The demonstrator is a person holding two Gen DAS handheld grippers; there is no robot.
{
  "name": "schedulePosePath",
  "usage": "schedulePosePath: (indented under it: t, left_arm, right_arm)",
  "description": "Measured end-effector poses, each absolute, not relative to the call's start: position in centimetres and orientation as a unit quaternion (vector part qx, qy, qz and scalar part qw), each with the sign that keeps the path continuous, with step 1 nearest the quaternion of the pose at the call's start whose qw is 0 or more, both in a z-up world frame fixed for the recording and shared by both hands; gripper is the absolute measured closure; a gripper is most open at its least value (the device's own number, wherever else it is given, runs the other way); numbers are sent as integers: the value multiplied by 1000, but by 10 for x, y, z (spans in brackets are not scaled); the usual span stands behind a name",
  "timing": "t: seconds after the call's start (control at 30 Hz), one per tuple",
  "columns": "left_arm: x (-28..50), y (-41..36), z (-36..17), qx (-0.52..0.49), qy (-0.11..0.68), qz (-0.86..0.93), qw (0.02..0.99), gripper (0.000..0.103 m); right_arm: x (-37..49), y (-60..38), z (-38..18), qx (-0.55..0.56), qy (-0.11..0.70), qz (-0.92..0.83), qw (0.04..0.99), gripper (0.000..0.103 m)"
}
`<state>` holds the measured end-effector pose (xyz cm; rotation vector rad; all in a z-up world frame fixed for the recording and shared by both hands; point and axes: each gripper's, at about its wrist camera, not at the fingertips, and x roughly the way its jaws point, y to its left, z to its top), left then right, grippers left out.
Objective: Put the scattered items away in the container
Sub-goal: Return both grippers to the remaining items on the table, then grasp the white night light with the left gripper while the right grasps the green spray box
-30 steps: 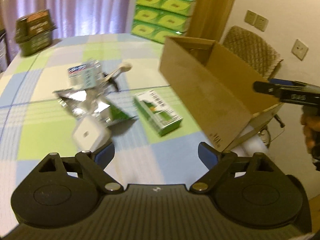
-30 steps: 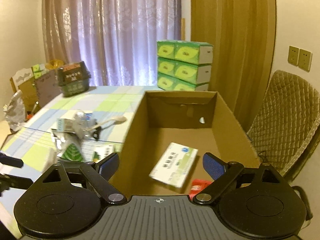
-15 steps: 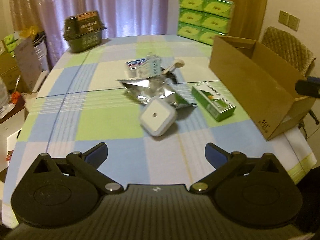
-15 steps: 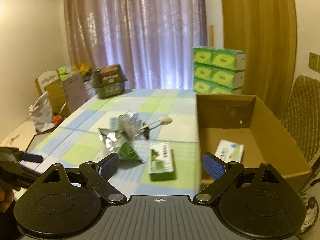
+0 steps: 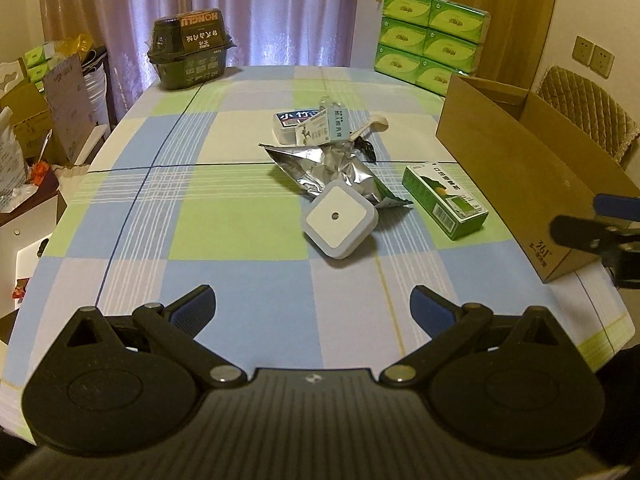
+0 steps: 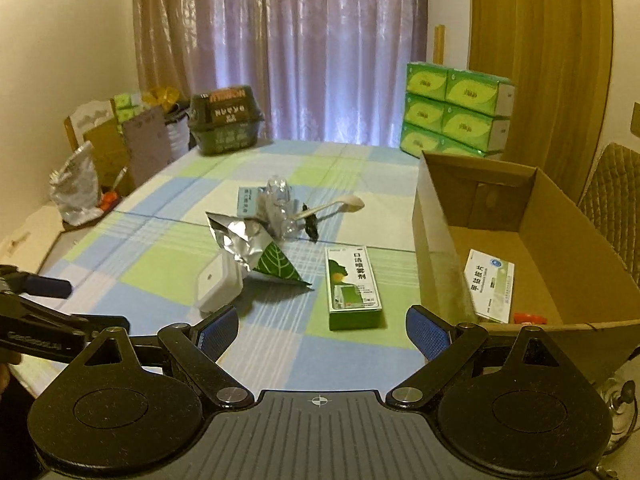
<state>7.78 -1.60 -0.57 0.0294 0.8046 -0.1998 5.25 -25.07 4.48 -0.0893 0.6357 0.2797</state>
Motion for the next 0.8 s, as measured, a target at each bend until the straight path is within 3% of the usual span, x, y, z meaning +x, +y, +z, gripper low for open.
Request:
schedulePosePath:
  t: [0.43, 0.47, 0.5, 0.53, 0.8]
  left_arm:
    - [121, -8, -28, 43, 382, -147, 911, 2]
    - [125, -10, -31, 52, 381, -156, 910, 2]
    - [129, -13, -34, 62, 379, -166, 908, 2]
    - [133, -15, -37, 70, 377, -175, 907, 2]
    - [156, -28, -55, 132, 348, -247, 895, 2]
  right_arm:
    - [125, -219, -6, -130, 343, 109, 924, 8]
    - [130, -217, -10, -141, 345, 103, 922, 9]
    - [135, -216, -13, -151, 347, 101, 920, 20]
    - [140, -214, -17, -159, 351, 102, 917, 26]
    - [182, -214, -40, -185, 365, 84, 908, 27]
